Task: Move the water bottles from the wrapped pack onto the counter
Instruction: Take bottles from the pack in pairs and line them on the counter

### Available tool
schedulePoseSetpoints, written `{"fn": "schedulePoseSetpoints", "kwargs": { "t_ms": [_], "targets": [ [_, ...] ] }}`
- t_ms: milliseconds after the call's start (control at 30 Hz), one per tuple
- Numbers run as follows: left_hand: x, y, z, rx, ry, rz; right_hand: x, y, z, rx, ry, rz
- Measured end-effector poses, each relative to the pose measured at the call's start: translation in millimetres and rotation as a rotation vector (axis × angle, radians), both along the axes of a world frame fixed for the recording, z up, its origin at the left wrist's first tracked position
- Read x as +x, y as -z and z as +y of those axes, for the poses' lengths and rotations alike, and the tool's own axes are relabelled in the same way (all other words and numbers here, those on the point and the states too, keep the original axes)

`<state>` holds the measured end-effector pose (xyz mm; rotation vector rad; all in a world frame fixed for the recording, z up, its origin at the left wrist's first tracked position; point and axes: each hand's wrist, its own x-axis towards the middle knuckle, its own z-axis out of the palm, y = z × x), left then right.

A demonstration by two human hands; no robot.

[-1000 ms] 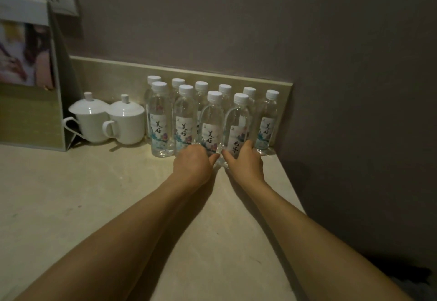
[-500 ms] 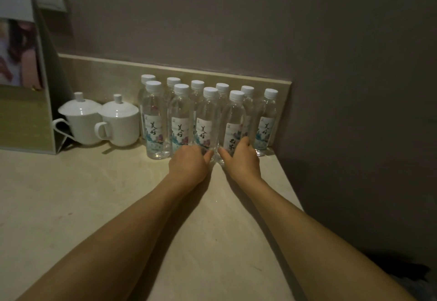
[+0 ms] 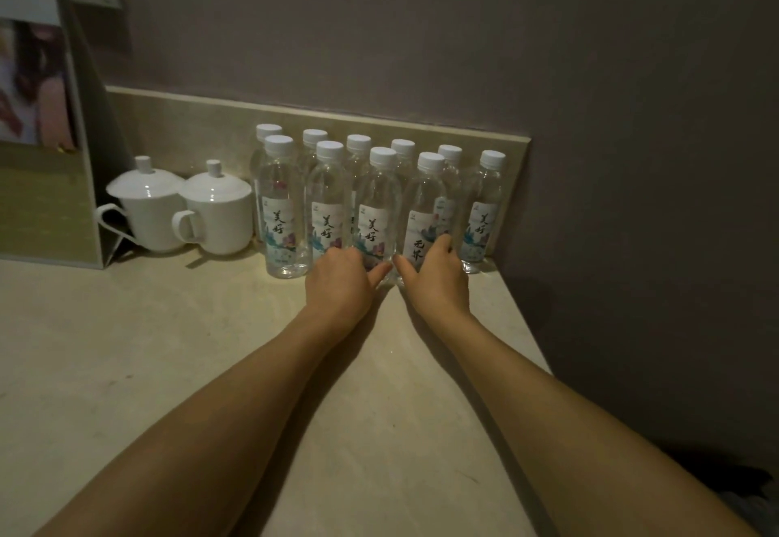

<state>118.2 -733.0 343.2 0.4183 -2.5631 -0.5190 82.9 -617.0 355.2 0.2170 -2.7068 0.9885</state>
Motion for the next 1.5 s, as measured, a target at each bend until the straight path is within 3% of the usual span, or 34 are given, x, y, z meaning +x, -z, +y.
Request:
{"fn": "schedulePoseSetpoints", "kwargs": {
  "t_ms": [300, 800, 1300, 1500],
  "targets": [
    [0, 3, -3, 0.079, 0.015, 0.077, -1, 2, 0, 0.101, 0.014, 0.046],
    [-3, 3, -9, 0.126, 0.107, 0.035, -7, -2, 1, 0.109, -0.035, 0.013],
    [1, -2, -8, 0.208, 0.132, -0.005, -1, -10, -3, -0.007, -0.014, -0.105],
    [-1, 3, -16, 0.208, 0.181, -0.006, 8, 0, -11, 0.01, 0.103, 0.037]
  ]
}}
